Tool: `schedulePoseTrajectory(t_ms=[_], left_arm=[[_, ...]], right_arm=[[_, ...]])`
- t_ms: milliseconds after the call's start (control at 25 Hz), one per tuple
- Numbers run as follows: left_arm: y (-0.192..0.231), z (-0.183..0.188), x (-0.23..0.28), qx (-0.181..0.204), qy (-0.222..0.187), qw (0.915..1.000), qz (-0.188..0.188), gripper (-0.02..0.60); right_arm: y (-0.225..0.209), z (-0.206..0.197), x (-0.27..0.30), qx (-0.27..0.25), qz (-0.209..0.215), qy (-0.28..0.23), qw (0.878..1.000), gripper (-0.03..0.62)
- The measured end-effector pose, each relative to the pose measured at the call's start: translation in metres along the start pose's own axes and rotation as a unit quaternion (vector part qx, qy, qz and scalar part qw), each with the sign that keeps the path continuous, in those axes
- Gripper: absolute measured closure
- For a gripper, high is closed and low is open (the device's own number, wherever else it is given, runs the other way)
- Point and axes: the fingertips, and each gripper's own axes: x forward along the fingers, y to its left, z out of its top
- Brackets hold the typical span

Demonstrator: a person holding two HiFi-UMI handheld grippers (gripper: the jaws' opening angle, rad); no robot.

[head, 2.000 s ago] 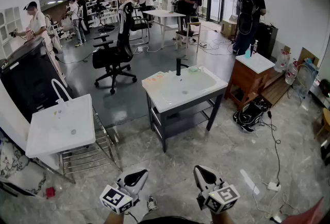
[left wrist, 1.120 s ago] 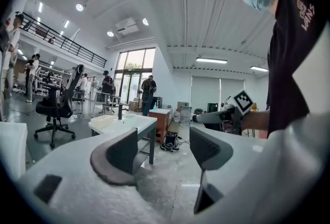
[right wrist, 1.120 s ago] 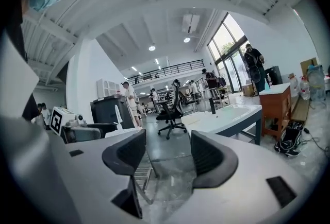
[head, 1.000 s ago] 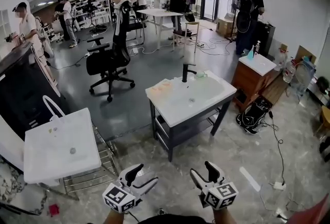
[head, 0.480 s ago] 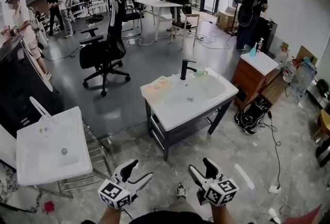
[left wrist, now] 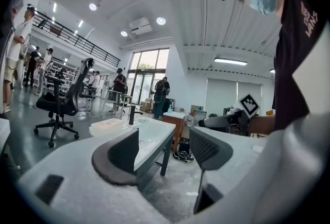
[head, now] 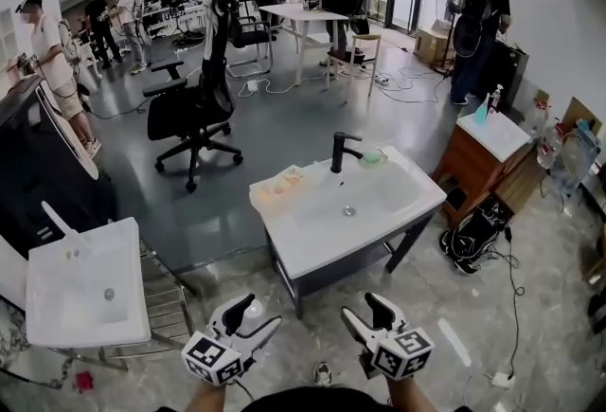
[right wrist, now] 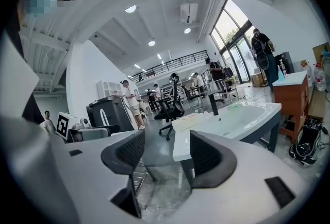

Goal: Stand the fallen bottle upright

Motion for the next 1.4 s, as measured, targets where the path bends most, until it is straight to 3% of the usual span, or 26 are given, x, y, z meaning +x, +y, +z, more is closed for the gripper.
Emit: schedulePoseTrajectory(t_ms=[320, 680, 800, 1040, 1400], left_arm=[[0.009, 0.005, 0.061, 0.002, -0.007, 0.9996, 0.027, 0.270], [0.048, 0.003, 0.097, 0.001, 0.023, 0.9986, 0.049, 0.270], [0.072, 0.007, 0.109, -0.003, 0.024, 0.9991, 0.036, 0.270], [0.130, 0.020, 0.138, 0.001, 0.031, 0.9994, 0.015, 0.270], [0.210, 0.035, 0.167, 0.013, 0.045, 0.9975, -0.052, 0.270]], right_arm=[[-0.054, 0.025, 0.031, -0.004, 0.044, 0.003, 0.999, 0.353], [-0.093, 0.043, 0.080, 0.023, 0.047, -0.005, 0.999, 0.359], [-0.096, 0.049, 0.104, 0.053, 0.050, -0.005, 0.997, 0.359], [-0.109, 0.070, 0.152, 0.035, 0.007, -0.020, 0.999, 0.361], [-0.104, 0.080, 0.220, 0.044, -0.050, -0.030, 0.997, 0.361]])
